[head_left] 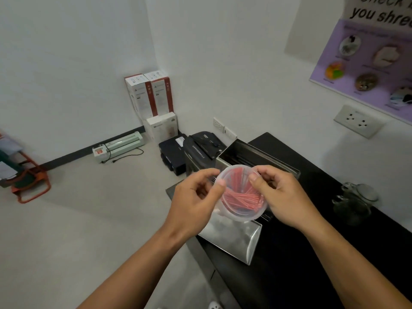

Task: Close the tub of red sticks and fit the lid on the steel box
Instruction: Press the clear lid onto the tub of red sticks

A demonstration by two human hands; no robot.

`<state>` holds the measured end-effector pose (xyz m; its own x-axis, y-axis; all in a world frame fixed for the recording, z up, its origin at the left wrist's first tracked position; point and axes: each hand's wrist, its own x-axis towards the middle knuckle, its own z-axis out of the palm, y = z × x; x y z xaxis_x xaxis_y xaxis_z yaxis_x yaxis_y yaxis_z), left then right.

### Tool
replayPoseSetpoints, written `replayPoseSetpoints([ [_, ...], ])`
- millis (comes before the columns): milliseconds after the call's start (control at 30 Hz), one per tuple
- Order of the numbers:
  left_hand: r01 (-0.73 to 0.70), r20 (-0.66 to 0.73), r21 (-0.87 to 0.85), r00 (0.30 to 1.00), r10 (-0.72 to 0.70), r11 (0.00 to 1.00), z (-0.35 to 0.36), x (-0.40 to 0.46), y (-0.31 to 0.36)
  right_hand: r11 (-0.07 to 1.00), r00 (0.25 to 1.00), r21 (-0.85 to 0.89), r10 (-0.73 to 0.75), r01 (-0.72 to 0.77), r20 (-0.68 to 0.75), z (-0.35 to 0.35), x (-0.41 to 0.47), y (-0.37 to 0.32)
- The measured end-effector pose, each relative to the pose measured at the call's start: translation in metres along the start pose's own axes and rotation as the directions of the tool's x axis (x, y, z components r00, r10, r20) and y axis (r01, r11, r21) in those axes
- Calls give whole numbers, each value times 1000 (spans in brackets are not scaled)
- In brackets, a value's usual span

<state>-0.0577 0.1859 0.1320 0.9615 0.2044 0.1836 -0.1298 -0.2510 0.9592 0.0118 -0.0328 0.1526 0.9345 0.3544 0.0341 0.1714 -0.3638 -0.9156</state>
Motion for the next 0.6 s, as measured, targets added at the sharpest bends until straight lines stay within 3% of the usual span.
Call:
replayPoseSetpoints([
  [133,21,117,31,993,-24,999,26,-8,4,998,997,-48,36,-39,-62,-20,-20,13],
  [300,181,204,-58,965,-166,982,59,-17,-2,985,987,-125,105,-120,-119,-46,-43,37],
  [600,485,351,-34,825,-444,874,121,-30,-43,933,937,-147,302,-329,-175,-64,-75,108],
])
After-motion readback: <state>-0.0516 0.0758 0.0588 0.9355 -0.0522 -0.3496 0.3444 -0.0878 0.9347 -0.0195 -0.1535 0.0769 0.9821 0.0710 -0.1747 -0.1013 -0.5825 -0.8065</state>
